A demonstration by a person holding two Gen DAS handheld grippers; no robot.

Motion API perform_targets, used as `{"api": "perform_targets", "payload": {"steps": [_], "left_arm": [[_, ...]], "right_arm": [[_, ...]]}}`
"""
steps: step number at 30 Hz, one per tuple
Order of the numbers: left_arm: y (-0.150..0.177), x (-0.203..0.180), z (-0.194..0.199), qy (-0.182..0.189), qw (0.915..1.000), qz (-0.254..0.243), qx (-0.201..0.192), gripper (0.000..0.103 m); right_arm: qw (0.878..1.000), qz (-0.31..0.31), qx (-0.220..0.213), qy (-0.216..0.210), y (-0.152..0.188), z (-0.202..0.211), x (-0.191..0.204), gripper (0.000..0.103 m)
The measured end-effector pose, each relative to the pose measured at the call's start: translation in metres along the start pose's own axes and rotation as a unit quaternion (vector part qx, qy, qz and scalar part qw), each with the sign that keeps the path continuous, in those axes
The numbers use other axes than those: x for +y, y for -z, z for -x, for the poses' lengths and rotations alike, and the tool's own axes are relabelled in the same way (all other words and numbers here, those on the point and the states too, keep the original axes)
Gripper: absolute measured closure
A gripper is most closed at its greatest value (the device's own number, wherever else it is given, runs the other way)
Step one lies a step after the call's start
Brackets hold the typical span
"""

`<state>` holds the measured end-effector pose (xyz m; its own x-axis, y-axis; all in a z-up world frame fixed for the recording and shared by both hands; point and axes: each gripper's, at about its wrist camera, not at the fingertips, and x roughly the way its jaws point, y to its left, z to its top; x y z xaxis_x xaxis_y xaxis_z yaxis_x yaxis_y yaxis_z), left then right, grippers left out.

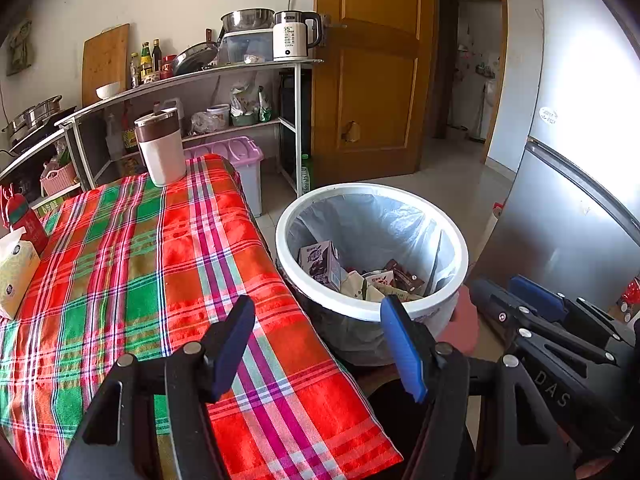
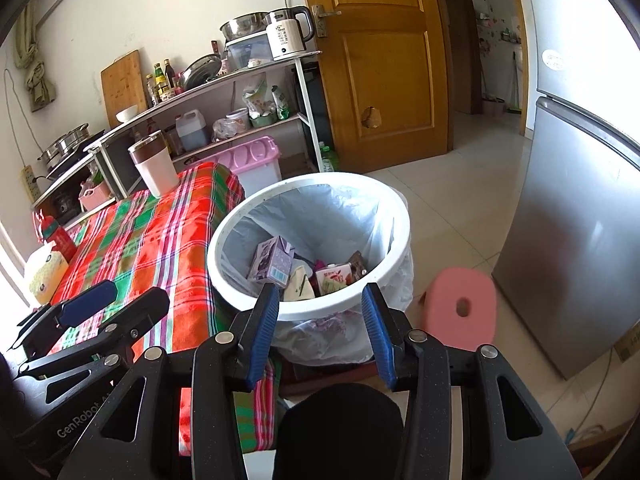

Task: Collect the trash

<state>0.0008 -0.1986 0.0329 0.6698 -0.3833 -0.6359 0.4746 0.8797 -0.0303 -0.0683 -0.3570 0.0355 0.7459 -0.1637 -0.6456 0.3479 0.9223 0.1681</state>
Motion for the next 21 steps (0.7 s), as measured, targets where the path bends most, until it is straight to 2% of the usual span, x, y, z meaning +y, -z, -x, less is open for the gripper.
{"api": "perform_targets", "payload": {"steps": [21], "left_arm": [[-0.0001, -0.0007, 0.0014, 0.000, 1.0000, 0.000, 0.002, 0.036]], "right_arm": [[1.000, -0.001, 0.003, -0.003, 0.0025, -0.0020, 0.0032, 0.059]]}}
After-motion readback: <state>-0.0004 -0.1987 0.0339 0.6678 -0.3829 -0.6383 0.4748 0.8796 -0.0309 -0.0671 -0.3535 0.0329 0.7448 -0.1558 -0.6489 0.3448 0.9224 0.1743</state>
